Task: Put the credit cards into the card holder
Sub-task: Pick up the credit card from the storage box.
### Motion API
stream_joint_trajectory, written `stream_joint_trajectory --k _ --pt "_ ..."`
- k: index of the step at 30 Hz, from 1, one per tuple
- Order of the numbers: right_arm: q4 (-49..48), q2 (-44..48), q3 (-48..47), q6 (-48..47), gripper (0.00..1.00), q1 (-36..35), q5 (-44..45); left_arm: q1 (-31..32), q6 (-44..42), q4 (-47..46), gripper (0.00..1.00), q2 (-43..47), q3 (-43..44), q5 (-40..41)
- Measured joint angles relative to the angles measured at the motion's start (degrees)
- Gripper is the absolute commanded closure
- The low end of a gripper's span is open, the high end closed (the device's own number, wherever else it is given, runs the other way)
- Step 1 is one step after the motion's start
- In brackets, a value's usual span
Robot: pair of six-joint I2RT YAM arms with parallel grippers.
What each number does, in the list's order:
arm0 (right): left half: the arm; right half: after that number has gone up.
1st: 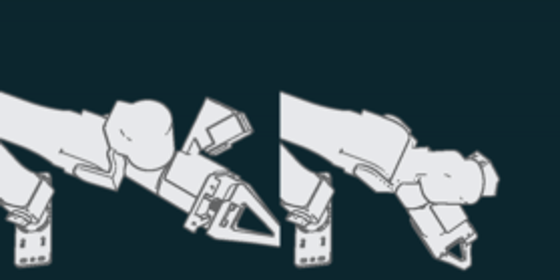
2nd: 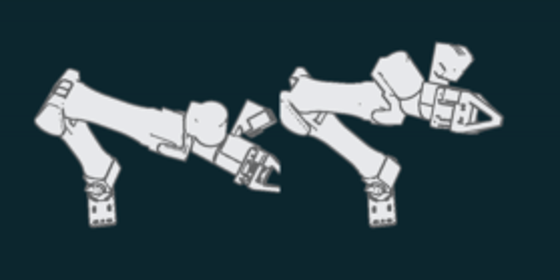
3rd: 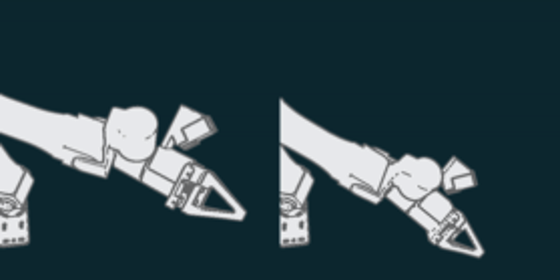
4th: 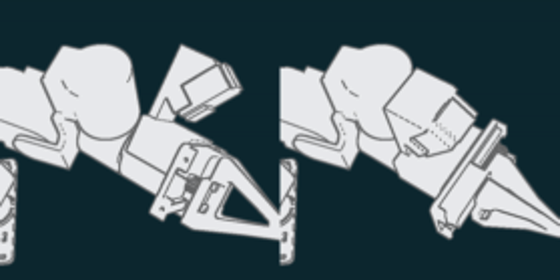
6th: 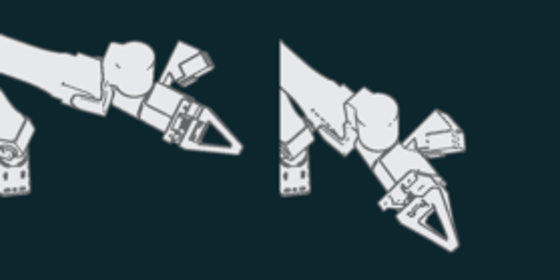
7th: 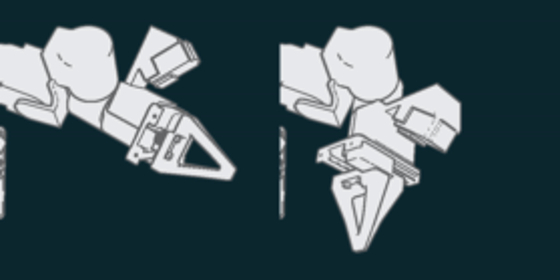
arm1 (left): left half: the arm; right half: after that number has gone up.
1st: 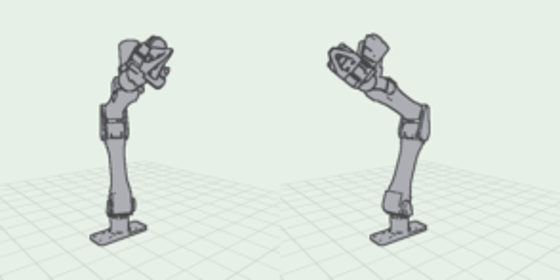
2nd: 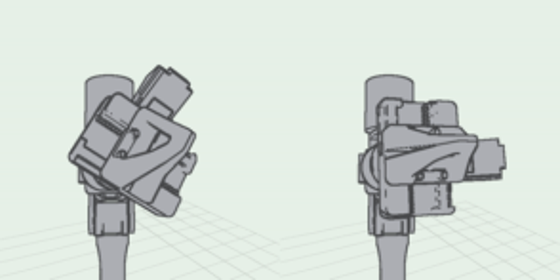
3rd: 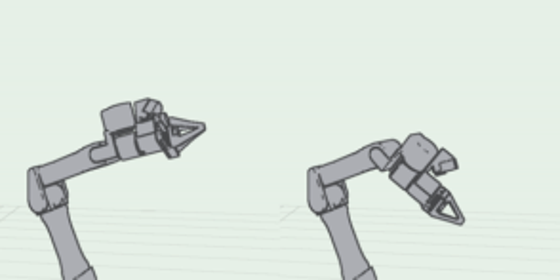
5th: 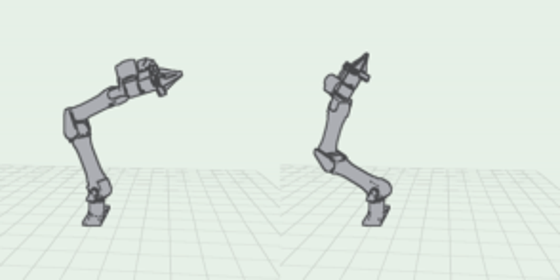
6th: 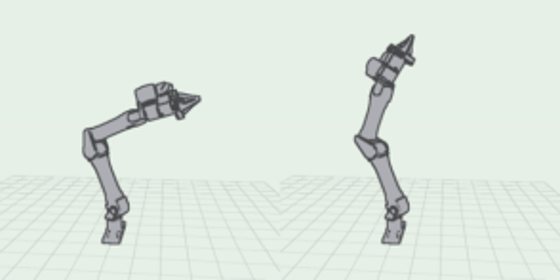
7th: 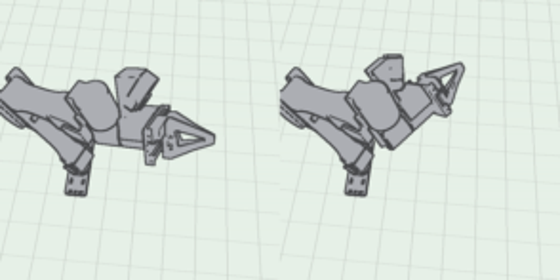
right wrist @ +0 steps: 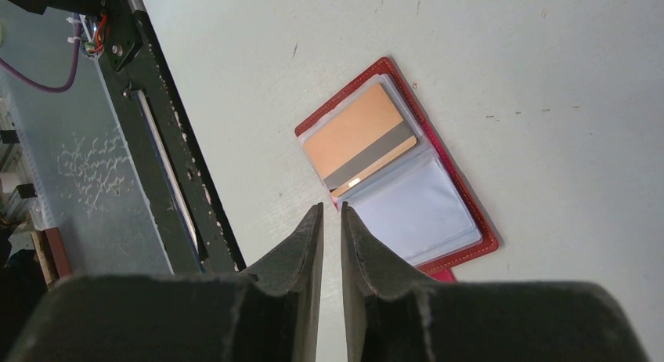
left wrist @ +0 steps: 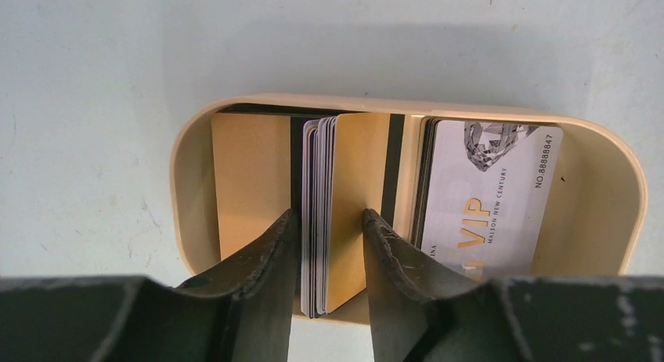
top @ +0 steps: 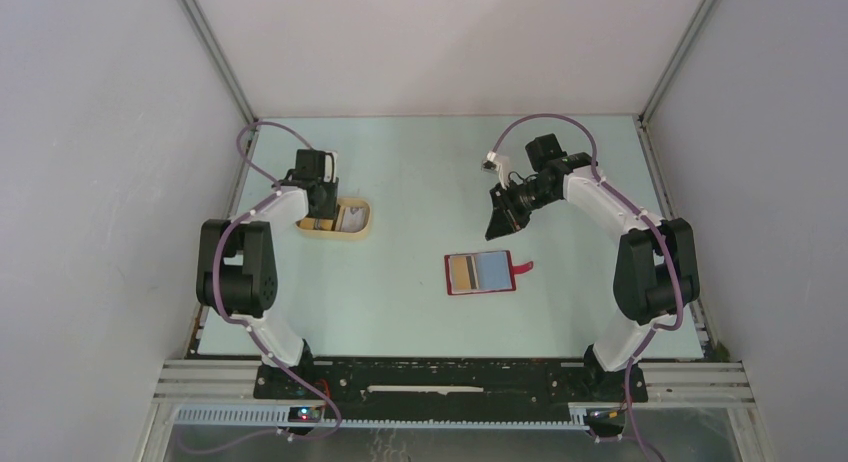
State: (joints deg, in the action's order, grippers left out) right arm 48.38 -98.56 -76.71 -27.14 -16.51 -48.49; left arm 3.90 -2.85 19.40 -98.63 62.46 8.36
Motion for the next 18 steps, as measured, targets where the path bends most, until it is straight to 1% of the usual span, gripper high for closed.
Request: stream_joint_trajectory --k 18 --pt "0.0 0.0 0.0 0.0 0.78 0.0 -0.1 0.0 0.9 0.2 0.59 0.4 0.0 0.7"
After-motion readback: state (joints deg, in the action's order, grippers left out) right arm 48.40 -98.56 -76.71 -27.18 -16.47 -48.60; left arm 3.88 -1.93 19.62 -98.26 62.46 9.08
